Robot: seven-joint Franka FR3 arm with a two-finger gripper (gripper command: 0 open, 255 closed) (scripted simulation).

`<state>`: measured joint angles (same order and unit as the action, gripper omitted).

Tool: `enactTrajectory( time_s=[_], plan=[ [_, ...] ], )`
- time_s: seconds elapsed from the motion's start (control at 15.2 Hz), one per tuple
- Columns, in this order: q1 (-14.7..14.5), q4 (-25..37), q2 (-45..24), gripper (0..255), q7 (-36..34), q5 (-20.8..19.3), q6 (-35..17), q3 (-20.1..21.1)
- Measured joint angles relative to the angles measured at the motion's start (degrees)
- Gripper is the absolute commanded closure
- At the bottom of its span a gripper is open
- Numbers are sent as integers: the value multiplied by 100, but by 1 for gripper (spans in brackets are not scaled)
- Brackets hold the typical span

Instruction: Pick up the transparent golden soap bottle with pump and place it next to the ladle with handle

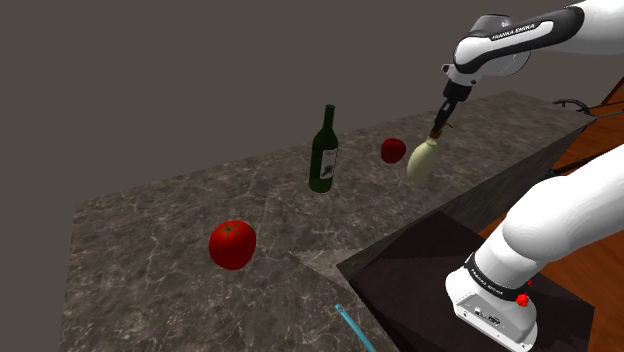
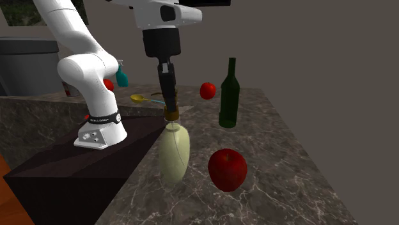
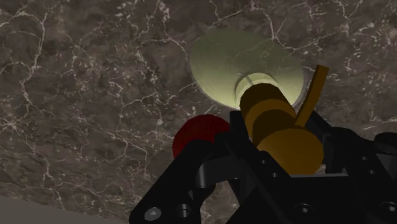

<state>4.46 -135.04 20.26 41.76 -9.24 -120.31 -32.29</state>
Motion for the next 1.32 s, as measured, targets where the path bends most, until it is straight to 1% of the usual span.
enactTrajectory(
  time_s=[1.06,1.32],
  plan=[
    [-13,968,296,255,-105,0,1251,240],
    [-40,1319,265,255,-98,40,1573,273]
  ],
)
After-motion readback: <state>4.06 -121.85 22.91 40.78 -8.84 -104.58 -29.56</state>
